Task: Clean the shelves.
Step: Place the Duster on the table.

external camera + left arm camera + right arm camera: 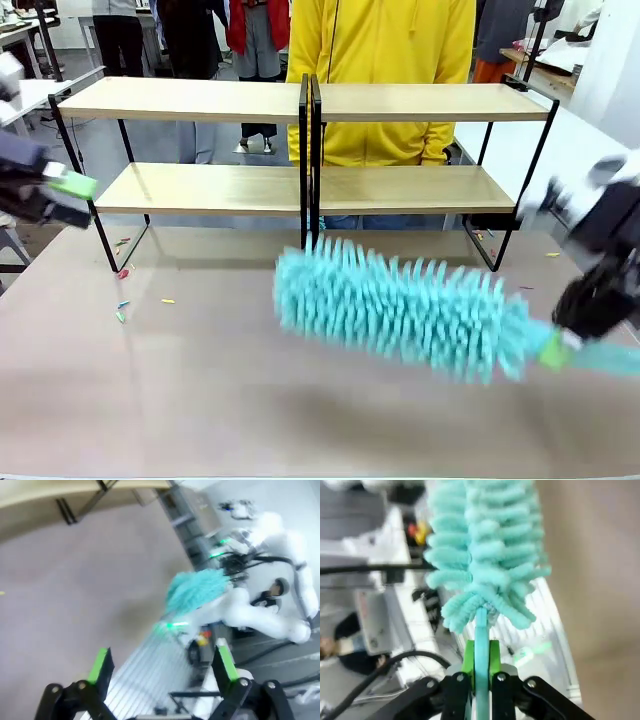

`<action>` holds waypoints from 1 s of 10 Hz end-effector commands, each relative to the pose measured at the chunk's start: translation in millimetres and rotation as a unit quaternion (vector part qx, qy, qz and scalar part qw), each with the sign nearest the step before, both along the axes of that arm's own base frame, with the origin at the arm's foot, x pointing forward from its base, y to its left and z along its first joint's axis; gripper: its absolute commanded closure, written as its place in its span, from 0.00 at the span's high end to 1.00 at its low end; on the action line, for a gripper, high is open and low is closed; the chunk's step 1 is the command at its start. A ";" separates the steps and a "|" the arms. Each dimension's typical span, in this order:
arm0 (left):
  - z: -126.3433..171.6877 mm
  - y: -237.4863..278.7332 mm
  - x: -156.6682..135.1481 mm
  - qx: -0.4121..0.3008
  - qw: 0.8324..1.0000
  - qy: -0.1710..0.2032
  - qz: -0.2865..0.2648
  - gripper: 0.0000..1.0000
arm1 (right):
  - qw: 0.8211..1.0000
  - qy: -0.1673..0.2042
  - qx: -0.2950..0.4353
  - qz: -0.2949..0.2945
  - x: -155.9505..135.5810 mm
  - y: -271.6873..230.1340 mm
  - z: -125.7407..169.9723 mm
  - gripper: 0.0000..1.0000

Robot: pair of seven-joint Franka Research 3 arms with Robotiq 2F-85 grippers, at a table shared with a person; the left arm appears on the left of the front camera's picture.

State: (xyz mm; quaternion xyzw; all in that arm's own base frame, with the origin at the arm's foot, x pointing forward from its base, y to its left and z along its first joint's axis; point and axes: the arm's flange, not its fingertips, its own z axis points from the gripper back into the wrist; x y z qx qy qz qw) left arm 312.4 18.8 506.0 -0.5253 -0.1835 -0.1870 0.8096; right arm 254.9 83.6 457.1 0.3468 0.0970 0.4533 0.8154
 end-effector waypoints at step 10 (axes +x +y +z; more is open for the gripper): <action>-82.1 69.8 9.5 -0.118 0.990 0.067 0.043 1.00 | 1.000 -0.019 0.001 -0.001 105.6 -17.3 -100.8 0.13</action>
